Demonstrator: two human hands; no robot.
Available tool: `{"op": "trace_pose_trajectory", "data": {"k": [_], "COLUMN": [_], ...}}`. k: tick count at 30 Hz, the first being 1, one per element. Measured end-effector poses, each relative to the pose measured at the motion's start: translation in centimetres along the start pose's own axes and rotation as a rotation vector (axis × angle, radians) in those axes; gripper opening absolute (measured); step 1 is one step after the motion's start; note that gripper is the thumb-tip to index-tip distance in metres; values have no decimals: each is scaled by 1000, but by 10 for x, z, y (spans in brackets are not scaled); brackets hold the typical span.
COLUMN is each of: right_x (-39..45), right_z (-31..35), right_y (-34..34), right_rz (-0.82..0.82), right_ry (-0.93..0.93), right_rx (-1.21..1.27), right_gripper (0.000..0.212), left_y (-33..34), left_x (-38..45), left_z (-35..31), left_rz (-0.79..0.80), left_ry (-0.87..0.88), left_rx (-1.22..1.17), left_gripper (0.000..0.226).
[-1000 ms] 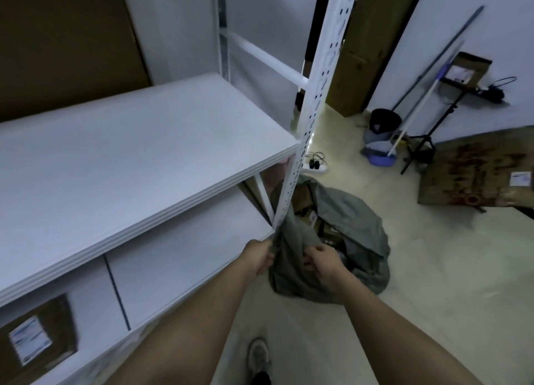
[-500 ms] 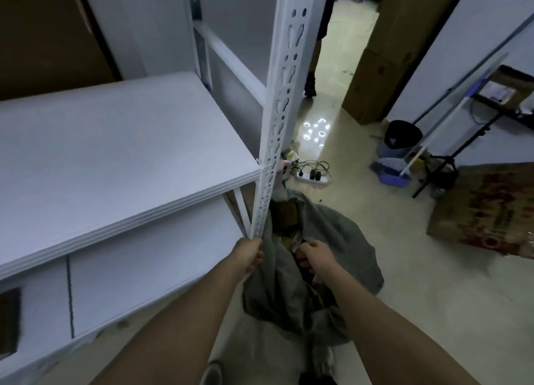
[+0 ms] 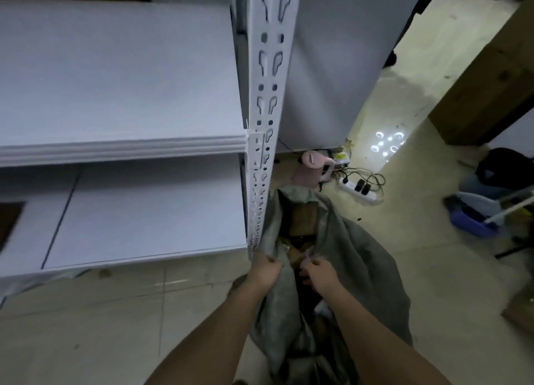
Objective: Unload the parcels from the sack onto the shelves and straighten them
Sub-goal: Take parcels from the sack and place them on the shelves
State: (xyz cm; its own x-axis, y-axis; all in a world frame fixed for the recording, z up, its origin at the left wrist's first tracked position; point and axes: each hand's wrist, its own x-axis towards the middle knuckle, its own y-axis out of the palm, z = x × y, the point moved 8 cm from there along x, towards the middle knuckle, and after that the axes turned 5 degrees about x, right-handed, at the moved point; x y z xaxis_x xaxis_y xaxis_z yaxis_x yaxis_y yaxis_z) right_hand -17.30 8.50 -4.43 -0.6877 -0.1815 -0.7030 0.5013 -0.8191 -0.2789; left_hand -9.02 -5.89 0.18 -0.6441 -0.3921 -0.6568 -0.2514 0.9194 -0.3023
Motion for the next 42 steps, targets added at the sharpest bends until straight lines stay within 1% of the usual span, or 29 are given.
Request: {"op": "trace_pose_trajectory", "data": {"k": [2,3,4,6,8,9,10,13,15,17,18,21,23,25,26,27,29,30,31,33,34,35,36,37,40,41,42], "right_x": [42,64,83,128,172,189,208,246,262,276,281,286,286,286,285,283,281,280,279,269,260,250,243,239,245,248,251], "right_z": [-17,-27,-33,-57,-78,-87,-101,-130,-142,-150,-153,-159,-162,-167,-168,-169,-170,-169,-166,-151,-138,-125,-114,-109,-112,-113,-114], "right_y": [4,5,6,13,20,23,29,38,44,52,57,67,69,71,72,73,75,76,75,67,64,66,72,81,104,108,111], "right_rz": [-38,-61,-79,-86,-76,-75,-70,-110,-125,-106,-89,-73,-83,-89,-97,-103,-104,-109,-136,-296,-400,-466,-483,-453,-270,-226,-203], "right_ry": [-35,-55,-72,-97,-122,-105,-84,-23,-11,-5,1,46,61,89,100,111,122,105,62,-121,-251,-381,-483,-529,-464,-443,-432], "right_rx": [-35,-37,-33,-26,-19,-15,-6,-17,-9,37,74,195,196,199,207,217,217,187,133,-69,-212,-353,-472,-568,-769,-831,-874], "right_gripper": [18,14,12,11,7,6,9,53,64,67,68,70,72,73,73,73,76,76,74,65,59,53,50,55,99,108,112], "left_y": [21,31,41,68,93,103,116,138,137,126,119,100,93,88,84,80,69,65,63,66,67,67,66,65,64,65,65], "left_x": [40,59,77,110,141,153,165,196,210,214,213,202,197,197,199,203,220,226,232,241,244,246,248,247,241,239,237], "left_z": [18,29,37,57,71,74,79,98,109,117,119,120,120,122,125,130,152,161,168,176,177,177,176,173,165,164,162], "left_rz": [-30,-48,-66,-59,-68,-75,-72,-41,-61,-94,-144,-325,-353,-378,-376,-343,-247,-220,-180,-136,-143,-163,-195,-233,-340,-350,-349], "left_ry": [77,119,172,264,391,468,548,688,739,803,853,994,1046,1015,945,820,494,366,256,138,115,103,105,118,214,251,279], "left_rx": [136,251,393,724,955,1042,1135,1391,1502,1575,1594,1616,1551,1576,1626,1693,1839,1928,2019,2101,2083,2053,2026,1999,1893,1880,1873], "left_gripper": [16,17,23,44,54,58,62,70,69,64,60,41,32,28,28,31,40,41,42,47,48,49,49,49,51,52,51]}}
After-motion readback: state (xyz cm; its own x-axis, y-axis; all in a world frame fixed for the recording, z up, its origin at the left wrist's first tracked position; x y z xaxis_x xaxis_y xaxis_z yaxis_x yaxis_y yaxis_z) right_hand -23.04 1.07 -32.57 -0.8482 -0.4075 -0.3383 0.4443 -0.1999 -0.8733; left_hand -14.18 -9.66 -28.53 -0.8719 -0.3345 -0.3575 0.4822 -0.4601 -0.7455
